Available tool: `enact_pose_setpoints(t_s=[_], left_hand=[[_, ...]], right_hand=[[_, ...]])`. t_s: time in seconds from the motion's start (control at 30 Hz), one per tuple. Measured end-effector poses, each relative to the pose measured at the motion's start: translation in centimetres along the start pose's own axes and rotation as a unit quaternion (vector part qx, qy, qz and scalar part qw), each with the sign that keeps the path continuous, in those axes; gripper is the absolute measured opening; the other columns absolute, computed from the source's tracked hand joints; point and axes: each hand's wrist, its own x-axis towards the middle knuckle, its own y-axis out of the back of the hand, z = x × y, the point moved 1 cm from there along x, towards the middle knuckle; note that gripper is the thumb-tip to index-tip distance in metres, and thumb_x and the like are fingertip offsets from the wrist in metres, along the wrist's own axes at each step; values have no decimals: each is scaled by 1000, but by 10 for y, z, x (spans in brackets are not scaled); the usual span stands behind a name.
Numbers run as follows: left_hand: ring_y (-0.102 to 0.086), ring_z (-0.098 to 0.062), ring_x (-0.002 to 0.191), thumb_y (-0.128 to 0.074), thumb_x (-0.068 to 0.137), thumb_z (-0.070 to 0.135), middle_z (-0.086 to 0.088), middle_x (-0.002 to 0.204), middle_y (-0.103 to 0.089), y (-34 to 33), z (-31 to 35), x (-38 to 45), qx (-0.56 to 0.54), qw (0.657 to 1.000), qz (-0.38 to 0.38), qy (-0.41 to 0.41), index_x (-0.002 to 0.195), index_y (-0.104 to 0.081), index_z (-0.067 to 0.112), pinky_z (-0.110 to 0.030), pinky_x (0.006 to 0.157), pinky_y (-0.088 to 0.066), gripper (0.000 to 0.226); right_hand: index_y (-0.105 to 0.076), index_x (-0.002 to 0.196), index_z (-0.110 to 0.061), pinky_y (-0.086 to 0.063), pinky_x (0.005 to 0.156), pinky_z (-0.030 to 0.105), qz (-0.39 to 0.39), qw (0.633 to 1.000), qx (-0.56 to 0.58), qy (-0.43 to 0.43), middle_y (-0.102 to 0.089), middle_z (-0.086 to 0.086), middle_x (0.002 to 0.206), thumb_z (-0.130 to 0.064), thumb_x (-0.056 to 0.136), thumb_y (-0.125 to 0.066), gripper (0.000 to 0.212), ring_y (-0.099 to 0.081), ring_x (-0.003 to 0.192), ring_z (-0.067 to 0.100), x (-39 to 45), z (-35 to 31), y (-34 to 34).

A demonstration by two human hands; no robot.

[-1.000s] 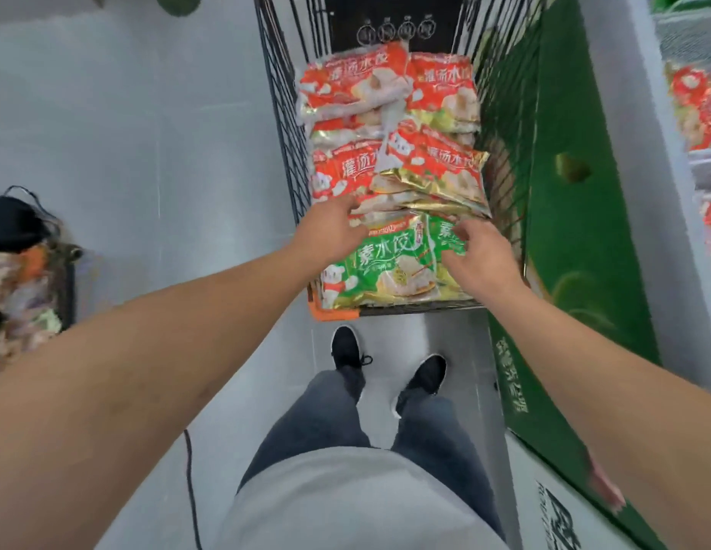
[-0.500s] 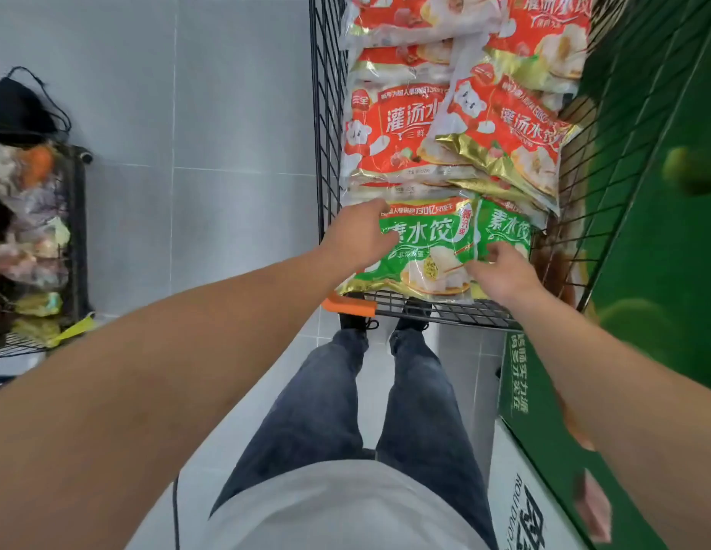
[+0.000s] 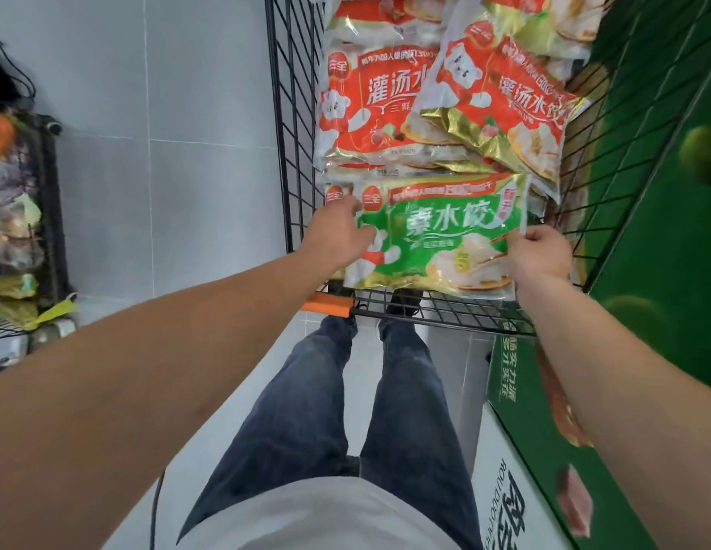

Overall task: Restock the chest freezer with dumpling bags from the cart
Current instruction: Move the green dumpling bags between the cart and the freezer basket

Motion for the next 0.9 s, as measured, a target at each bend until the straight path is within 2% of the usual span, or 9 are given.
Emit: enact_pose_setpoints(t_s=[0.13,0.23,0.33,0.4,0.5,0.57,0.73,0.8,0.9], left_hand=[[-55,-28,118,-55,98,25,-9,129,-59,-11,-6,13,-34,998,-15,57,137,-50,7,-27,86,-40,43],[-58,-27,94,-51,97,17,-10,101,-63,-23,-9,24,-100,989,-43,96,103,-59,8,-32,74,-46,13],[-66,-30,91,-56,90,12,-17,100,-69,-27,-17,34,-161,978,-26,131,83,-61,9,-41,81,-58,9],[-70,-34,88,-58,85,11,-17,94,-70,-27,-23,37,-175,973,-6,149,72,-57,13,-49,78,-61,13],[-63,-31,79,-53,87,10,-11,82,-59,-18,-23,33,-158,980,15,122,71,-53,15,-42,73,-61,16],[-53,-26,72,-50,87,9,-6,75,-52,-7,-18,27,-164,981,26,96,68,-49,16,-37,64,-53,20],[-51,-23,68,-50,86,6,-2,67,-50,19,4,9,-174,984,38,21,70,-53,13,-35,64,-50,18],[-51,-21,68,-50,87,6,-1,68,-49,30,15,-1,-167,985,38,-21,77,-57,8,-35,65,-50,13],[-51,-20,70,-54,87,8,2,67,-49,47,31,-15,-164,983,44,-72,80,-62,6,-36,66,-52,11]], right_hand=[[-62,96,-19,-49,75,37,-6,1000,24,-16,-65,4,101,-21,97,-54,8,-59,89,24,16,6,4],[-67,101,-16,-52,82,39,-27,999,35,-21,-69,3,103,-22,95,-58,13,-62,90,22,18,7,-1],[-69,98,-18,-56,89,42,-17,998,40,-38,-72,2,103,-24,92,-61,11,-67,95,23,18,9,-3],[-67,88,-22,-57,87,41,-16,997,52,-46,-73,1,99,-23,90,-63,5,-69,94,23,20,11,-3],[-62,74,-24,-60,79,42,-30,993,103,-52,-72,2,92,-19,89,-65,16,-70,86,24,14,10,2],[-62,72,-24,-57,69,38,-42,990,128,-46,-72,5,92,-17,90,-66,20,-66,78,23,5,8,10],[-69,85,-17,-58,85,43,-25,985,173,-6,-71,0,87,-12,91,-65,9,-68,86,23,-35,9,34],[-70,96,-13,-58,84,37,8,979,202,0,-73,5,96,-11,93,-63,8,-67,87,21,-55,10,47],[-69,90,-17,-61,80,36,43,967,251,-4,-73,3,95,-12,93,-64,7,-71,89,21,-83,13,67]])
